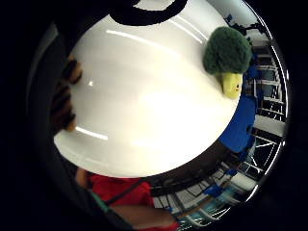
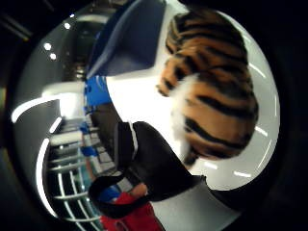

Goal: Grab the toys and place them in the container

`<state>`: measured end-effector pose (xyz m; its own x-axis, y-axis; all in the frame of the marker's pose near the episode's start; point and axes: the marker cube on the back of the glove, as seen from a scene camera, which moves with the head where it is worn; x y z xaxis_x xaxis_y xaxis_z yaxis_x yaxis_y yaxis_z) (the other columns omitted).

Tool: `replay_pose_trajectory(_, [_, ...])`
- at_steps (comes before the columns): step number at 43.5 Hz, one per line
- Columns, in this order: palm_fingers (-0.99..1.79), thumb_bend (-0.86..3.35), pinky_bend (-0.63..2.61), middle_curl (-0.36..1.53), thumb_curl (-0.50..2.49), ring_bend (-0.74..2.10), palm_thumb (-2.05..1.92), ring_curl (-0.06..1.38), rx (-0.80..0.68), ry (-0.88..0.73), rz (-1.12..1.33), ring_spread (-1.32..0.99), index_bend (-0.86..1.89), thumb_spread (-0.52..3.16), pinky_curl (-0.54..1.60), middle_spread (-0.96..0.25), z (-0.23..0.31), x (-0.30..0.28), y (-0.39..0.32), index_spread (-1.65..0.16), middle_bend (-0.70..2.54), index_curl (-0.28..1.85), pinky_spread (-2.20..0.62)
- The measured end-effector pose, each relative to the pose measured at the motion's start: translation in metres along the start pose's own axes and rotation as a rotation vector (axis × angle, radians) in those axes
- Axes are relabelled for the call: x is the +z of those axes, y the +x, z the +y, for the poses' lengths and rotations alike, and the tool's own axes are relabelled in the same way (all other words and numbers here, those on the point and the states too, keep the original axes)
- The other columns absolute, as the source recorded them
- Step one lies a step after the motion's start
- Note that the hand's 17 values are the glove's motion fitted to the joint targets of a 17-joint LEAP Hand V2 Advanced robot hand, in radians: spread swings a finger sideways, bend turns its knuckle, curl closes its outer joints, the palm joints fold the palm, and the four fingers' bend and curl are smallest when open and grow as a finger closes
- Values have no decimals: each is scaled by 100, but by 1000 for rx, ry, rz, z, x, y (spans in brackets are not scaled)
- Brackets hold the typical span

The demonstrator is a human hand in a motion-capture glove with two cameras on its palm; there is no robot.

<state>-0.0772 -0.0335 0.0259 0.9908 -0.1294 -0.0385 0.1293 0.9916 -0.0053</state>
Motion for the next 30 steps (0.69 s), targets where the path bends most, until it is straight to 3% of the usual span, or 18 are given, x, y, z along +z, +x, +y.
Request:
replay_pose_trajectory(11, [-19, -8, 74, 20, 12, 17, -10, 16, -2, -19, 20, -7, 13, 107, 33, -8, -19, 17, -29, -32, 12, 26, 2])
replay_pose_trajectory(30, [-8, 0, 116, 15, 19, 25, 3, 18, 60, -126, 116, 0, 16, 114, 43, -2, -46, 29, -33, -32, 6, 25, 4])
